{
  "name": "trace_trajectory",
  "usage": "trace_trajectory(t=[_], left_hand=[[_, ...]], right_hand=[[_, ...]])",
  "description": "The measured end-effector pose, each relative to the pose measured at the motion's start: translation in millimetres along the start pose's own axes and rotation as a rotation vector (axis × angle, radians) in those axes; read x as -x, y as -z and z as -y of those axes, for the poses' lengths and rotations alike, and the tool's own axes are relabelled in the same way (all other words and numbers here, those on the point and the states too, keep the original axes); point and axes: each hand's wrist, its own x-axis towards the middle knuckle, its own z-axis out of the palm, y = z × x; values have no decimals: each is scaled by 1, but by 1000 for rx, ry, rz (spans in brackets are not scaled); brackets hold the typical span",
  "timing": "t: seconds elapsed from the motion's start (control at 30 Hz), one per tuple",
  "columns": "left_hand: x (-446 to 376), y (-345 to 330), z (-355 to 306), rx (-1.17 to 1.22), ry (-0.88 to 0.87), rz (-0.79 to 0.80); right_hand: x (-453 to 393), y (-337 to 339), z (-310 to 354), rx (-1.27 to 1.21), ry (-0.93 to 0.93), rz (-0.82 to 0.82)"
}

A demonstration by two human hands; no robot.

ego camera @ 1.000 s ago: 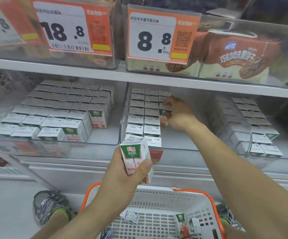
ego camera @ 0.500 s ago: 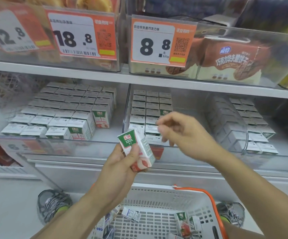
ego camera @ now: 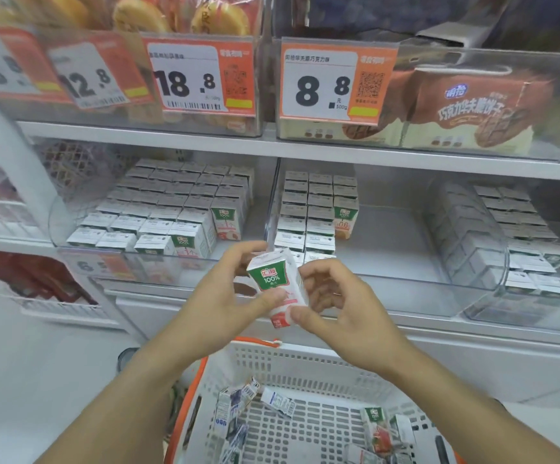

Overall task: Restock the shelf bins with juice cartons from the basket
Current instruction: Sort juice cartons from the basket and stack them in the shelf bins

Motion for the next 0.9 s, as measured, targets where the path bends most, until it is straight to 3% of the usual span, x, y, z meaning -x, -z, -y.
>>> trace_trajectory(t=[0.17, 0.3, 0.37, 0.7, 0.9], left_hand=[[-2, 26, -30, -233, -115, 42], [-23, 66, -30, -180, -70, -125], [-38, 91, -23, -263, -51, -158], [-63, 142, 12, -961, 189, 104], [-61, 138, 18, -1081, 221, 231]], right_hand=[[0, -4, -1, 259, 264, -34], [2, 1, -8, 326, 306, -59], [3, 4, -8, 327, 293, -72], [9, 9, -19, 396, 229, 111], [7, 11, -22, 415, 199, 126]])
